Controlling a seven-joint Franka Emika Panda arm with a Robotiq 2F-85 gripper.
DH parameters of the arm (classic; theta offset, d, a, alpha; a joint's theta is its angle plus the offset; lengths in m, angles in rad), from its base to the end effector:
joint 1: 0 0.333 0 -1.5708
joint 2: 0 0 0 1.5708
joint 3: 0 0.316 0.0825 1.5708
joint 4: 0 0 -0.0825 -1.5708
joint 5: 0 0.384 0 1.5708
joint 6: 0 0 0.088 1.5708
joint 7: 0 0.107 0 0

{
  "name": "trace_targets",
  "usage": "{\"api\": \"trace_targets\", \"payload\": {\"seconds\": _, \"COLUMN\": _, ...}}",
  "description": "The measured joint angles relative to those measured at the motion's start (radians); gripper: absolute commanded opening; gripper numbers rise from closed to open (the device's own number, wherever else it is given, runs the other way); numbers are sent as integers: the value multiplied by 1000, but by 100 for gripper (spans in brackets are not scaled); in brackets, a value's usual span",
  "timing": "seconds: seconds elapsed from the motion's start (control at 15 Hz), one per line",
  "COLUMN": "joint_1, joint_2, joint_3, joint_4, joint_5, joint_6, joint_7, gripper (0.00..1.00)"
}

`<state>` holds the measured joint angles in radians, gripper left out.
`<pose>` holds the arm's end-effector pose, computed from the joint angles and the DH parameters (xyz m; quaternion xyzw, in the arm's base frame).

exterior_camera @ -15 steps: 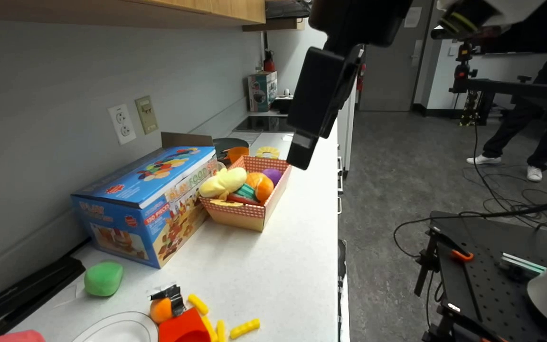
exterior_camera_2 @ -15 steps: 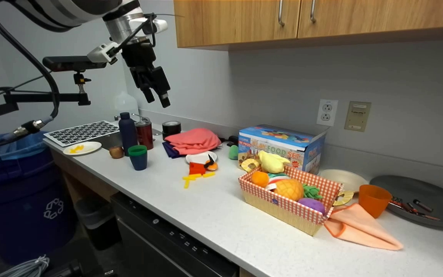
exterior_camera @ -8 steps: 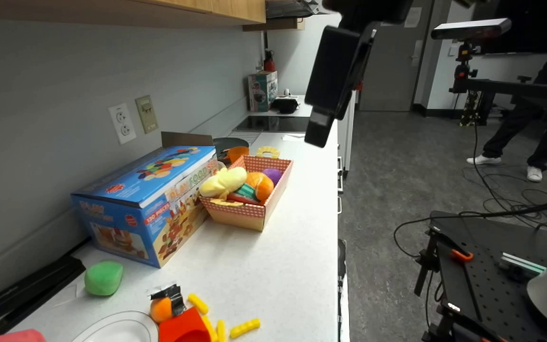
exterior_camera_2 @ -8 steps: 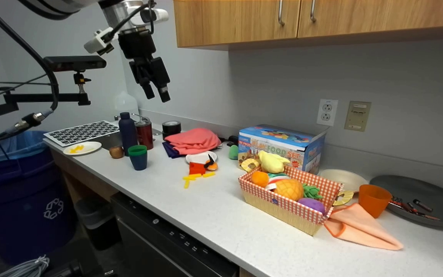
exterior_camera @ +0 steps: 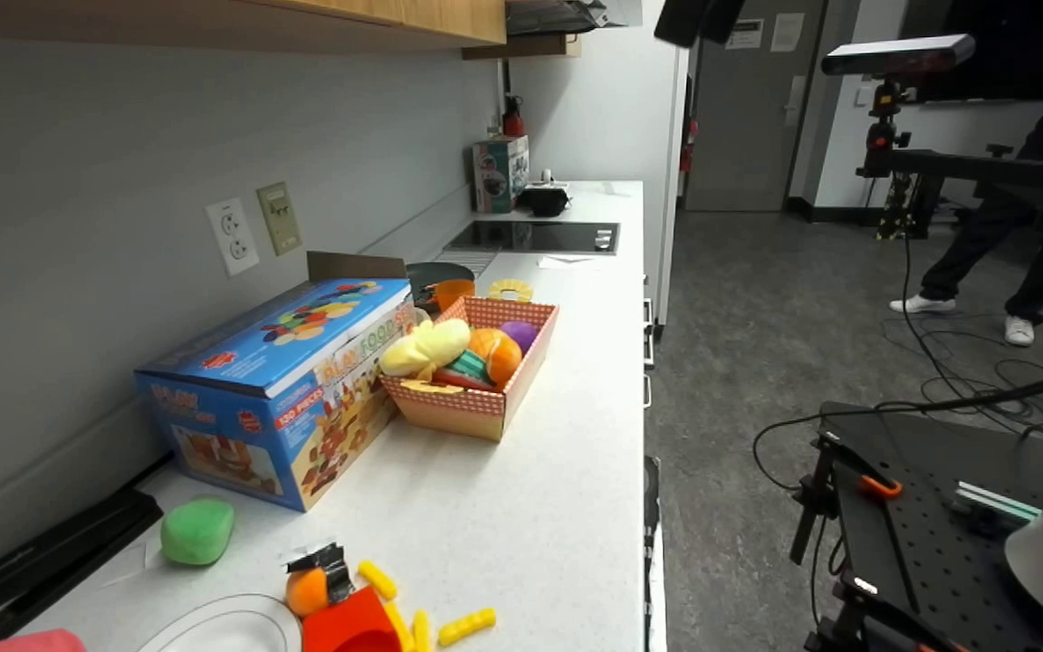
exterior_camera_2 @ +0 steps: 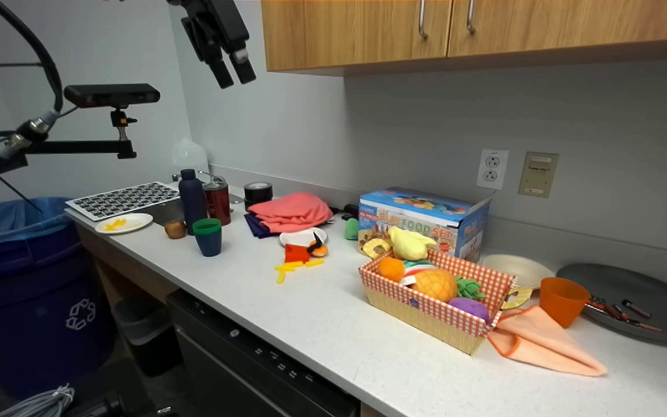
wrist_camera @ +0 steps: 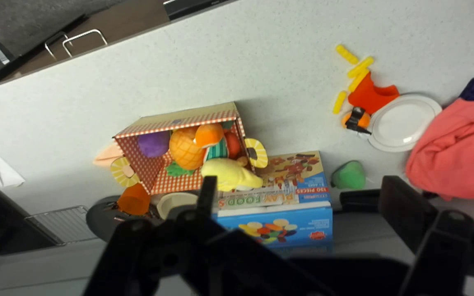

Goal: Open the left upper cabinet door

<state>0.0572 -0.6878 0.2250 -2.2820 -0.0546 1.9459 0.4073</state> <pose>0.3534 0.1228 0.6259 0.9787 -0.0683 0.1898 0.0389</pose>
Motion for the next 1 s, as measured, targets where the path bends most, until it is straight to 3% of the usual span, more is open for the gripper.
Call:
{"api": "trace_targets", "payload": {"seconds": 0.73, "joint_1": -15, "joint_2": -35, "joint_3": -19, "joint_4": 15, "joint_5": 5, "joint_6": 0, "joint_7": -3, "gripper": 100}}
{"api": "trace_targets", "payload": {"seconds": 1.0, "joint_1": -16, "joint_2": 1, "joint_3": -85, "joint_4": 98, "joint_5": 6, "joint_6": -72, "joint_7": -93, "gripper": 100}}
